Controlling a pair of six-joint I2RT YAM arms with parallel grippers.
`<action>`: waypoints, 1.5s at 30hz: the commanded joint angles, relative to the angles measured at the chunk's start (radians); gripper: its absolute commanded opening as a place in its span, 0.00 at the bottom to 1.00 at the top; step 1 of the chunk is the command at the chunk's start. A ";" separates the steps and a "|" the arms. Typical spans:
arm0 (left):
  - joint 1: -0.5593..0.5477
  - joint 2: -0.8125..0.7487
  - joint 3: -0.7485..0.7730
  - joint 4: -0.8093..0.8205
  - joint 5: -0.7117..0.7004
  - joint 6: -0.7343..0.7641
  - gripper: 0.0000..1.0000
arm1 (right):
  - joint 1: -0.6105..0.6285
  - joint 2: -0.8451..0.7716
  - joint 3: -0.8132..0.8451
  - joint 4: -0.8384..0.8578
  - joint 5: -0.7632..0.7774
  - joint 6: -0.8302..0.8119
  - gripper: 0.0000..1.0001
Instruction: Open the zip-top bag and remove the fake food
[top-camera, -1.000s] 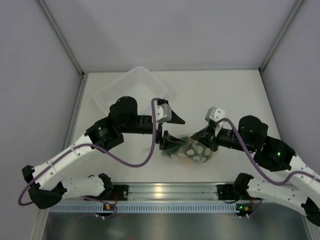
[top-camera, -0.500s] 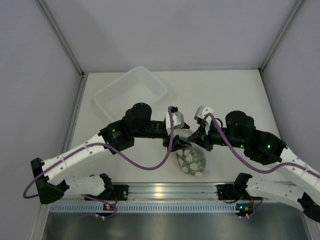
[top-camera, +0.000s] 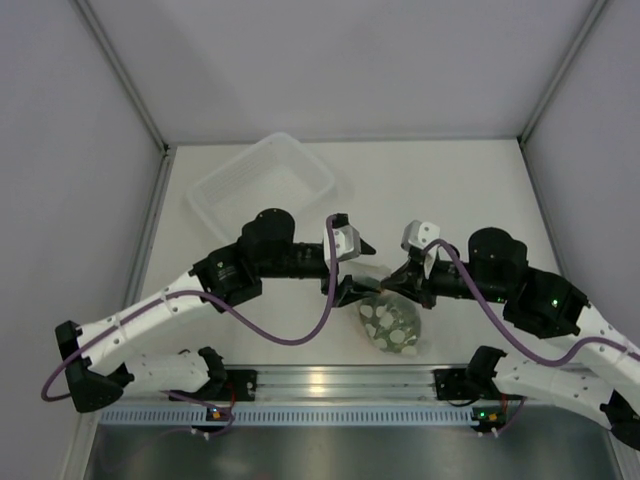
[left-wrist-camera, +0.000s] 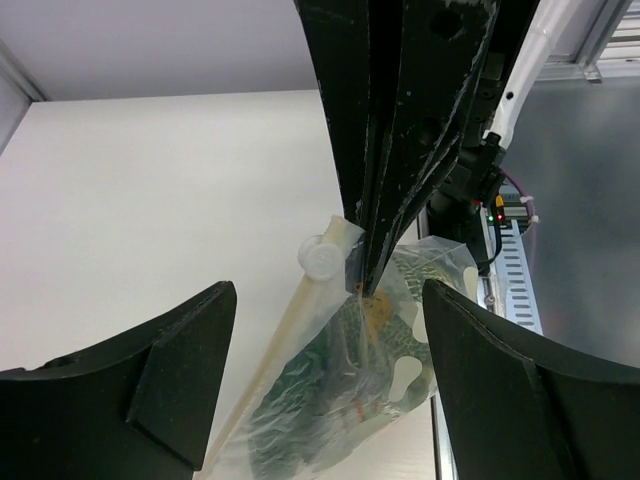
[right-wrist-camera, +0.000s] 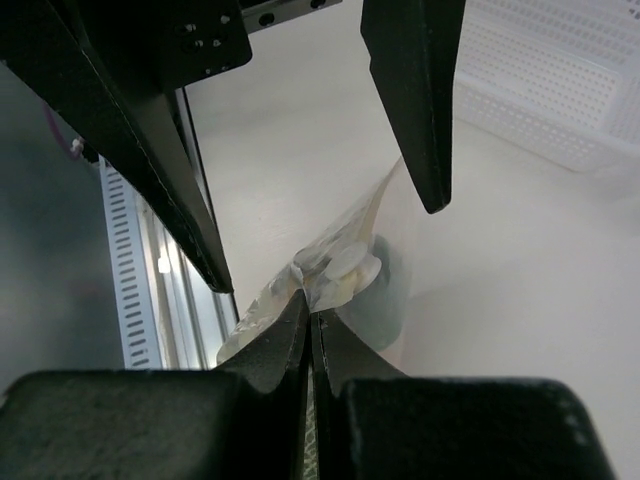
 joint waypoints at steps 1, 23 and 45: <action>-0.003 0.006 0.018 0.065 0.076 -0.009 0.80 | 0.012 -0.013 -0.006 0.023 -0.059 -0.037 0.00; -0.002 0.067 0.073 0.064 0.296 -0.057 0.40 | 0.010 -0.036 -0.003 -0.027 -0.136 -0.106 0.00; 0.000 0.089 0.068 0.037 0.205 -0.048 0.36 | 0.012 -0.059 -0.008 0.000 -0.127 -0.100 0.00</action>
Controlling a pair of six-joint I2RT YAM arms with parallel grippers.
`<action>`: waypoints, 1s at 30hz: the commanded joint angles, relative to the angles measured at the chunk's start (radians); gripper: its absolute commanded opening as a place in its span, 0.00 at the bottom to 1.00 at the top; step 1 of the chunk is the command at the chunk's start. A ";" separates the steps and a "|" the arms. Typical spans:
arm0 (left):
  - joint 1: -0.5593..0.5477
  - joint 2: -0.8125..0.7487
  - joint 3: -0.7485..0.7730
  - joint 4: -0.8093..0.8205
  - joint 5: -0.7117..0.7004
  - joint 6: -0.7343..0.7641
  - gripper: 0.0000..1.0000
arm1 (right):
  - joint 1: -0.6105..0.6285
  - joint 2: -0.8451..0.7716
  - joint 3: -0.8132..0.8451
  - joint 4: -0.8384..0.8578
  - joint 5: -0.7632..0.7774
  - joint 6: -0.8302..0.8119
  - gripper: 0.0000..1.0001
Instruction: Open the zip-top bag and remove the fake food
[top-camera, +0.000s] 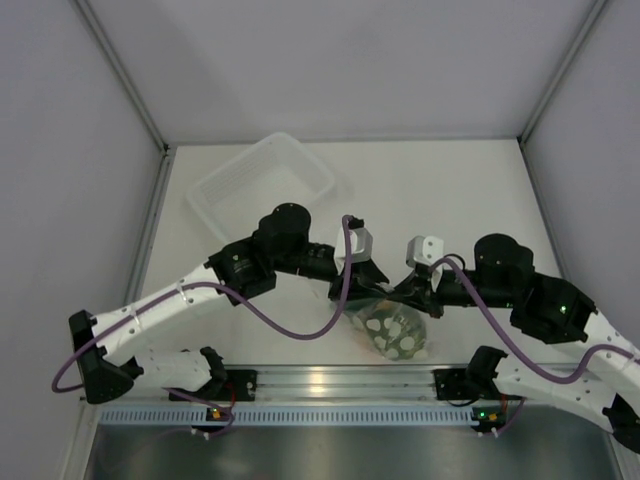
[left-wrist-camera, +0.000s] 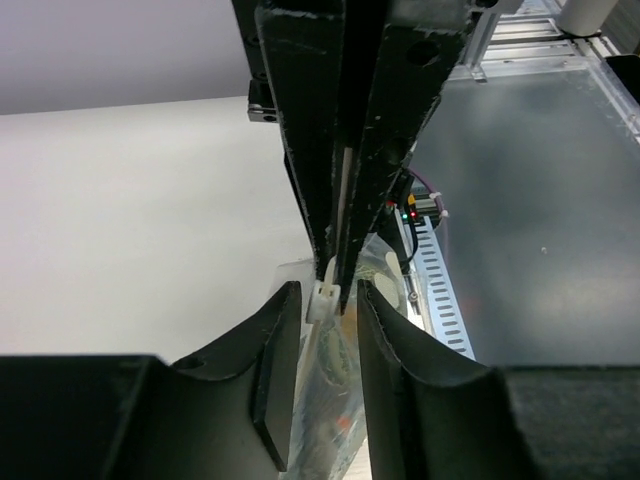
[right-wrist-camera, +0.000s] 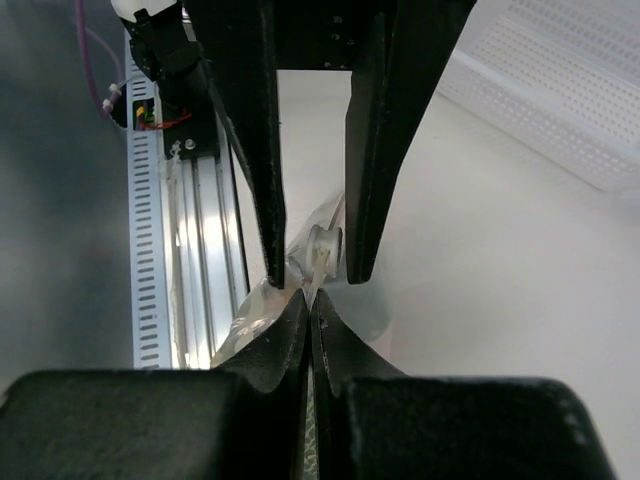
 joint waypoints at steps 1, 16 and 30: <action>0.001 0.010 0.028 0.031 -0.031 0.023 0.33 | 0.010 -0.019 0.015 0.054 -0.036 -0.012 0.00; 0.001 -0.028 -0.007 0.026 -0.070 0.041 0.00 | 0.012 -0.042 -0.003 0.080 0.016 0.006 0.00; 0.055 -0.155 -0.175 0.003 -0.093 0.025 0.00 | 0.012 -0.120 0.012 0.037 0.084 0.024 0.00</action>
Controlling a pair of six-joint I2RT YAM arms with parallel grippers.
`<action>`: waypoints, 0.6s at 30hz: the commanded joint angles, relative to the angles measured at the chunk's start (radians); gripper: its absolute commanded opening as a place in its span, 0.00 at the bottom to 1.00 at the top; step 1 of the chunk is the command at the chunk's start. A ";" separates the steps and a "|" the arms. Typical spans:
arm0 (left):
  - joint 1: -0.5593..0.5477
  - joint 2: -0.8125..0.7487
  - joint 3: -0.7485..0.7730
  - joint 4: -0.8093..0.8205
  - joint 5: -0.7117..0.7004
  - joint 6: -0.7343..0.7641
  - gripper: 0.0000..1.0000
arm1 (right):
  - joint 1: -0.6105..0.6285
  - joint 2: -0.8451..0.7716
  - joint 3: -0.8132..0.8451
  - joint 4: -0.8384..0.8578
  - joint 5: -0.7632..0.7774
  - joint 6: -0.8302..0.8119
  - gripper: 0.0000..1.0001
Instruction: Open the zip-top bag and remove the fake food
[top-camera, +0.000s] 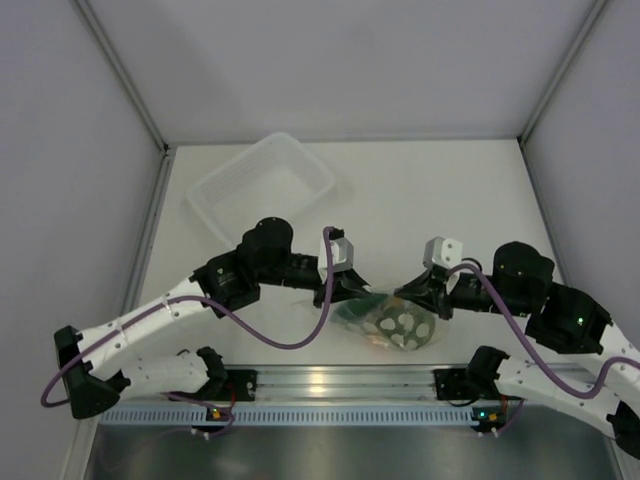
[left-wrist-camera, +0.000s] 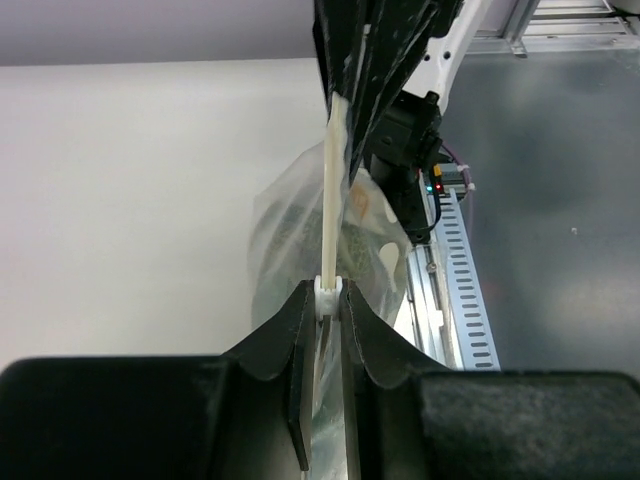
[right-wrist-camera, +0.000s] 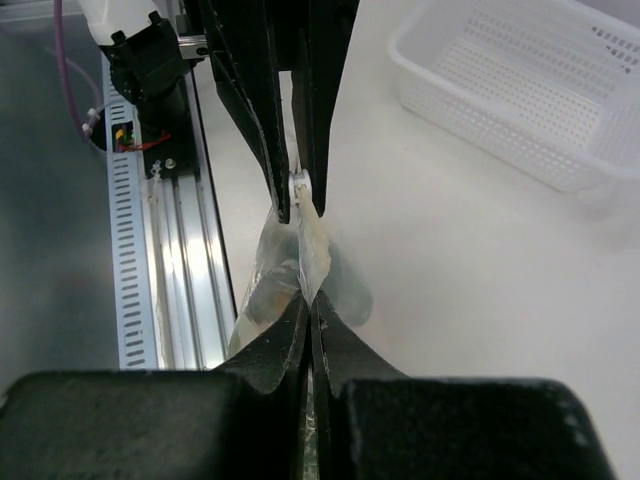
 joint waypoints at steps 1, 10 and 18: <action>0.029 -0.052 -0.057 0.002 -0.050 0.000 0.00 | 0.010 -0.055 0.039 0.018 0.034 0.005 0.00; 0.074 -0.168 -0.210 0.029 -0.143 -0.012 0.00 | 0.011 -0.118 0.077 -0.064 0.107 0.001 0.00; 0.134 -0.241 -0.384 0.146 -0.203 -0.052 0.00 | 0.010 -0.161 0.105 -0.099 0.302 0.041 0.00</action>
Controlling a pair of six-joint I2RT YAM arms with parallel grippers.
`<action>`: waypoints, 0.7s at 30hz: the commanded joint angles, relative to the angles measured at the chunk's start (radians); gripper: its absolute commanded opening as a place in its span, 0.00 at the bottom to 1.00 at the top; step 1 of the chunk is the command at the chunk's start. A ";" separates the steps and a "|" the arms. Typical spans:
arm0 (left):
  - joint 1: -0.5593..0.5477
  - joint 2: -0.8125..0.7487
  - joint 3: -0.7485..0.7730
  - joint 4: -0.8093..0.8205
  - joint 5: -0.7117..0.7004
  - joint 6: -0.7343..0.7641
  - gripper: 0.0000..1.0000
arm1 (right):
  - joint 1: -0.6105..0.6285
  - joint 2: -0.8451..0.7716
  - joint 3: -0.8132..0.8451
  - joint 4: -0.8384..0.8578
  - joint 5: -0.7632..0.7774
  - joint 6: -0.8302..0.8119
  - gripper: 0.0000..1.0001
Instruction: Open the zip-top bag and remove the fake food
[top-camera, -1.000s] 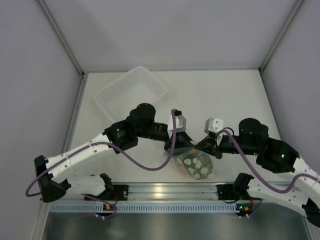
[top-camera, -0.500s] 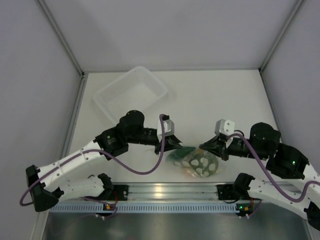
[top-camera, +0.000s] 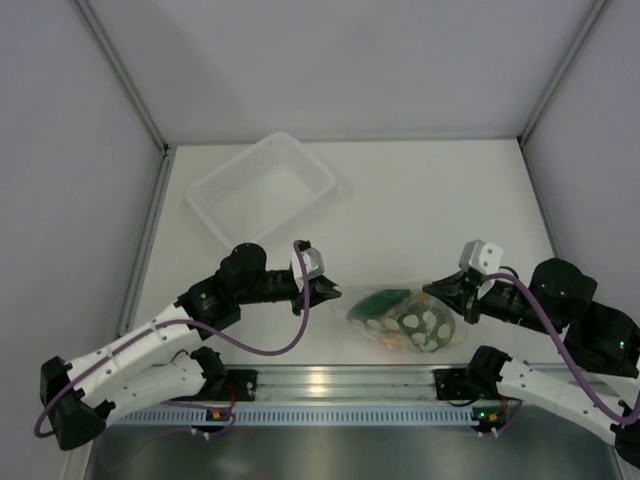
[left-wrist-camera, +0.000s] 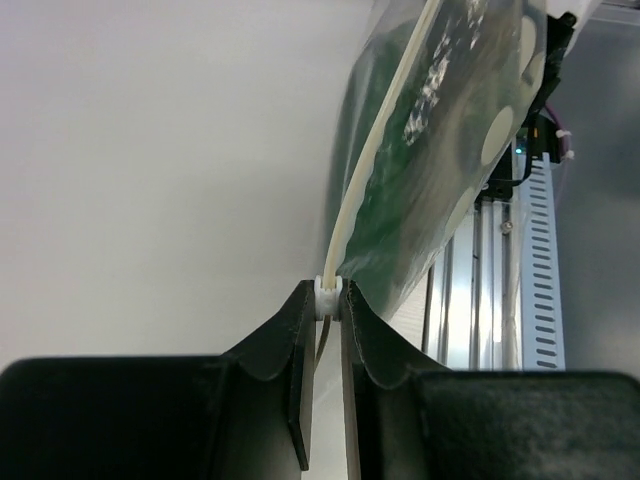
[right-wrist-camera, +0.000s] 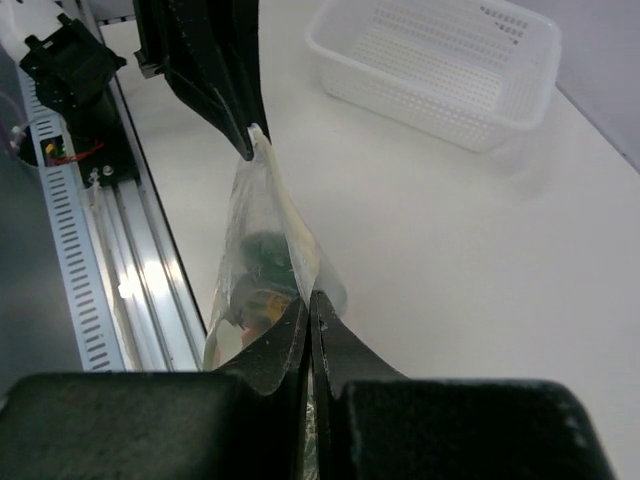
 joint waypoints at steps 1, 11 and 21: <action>0.030 -0.030 -0.076 0.075 -0.085 -0.020 0.00 | 0.010 -0.035 0.086 0.011 0.147 0.033 0.00; 0.162 0.010 -0.125 0.162 0.059 -0.053 0.00 | 0.010 -0.080 0.138 -0.006 0.210 0.061 0.00; 0.163 0.035 -0.041 0.164 0.260 -0.083 0.55 | 0.011 -0.052 0.050 0.066 0.073 0.051 0.00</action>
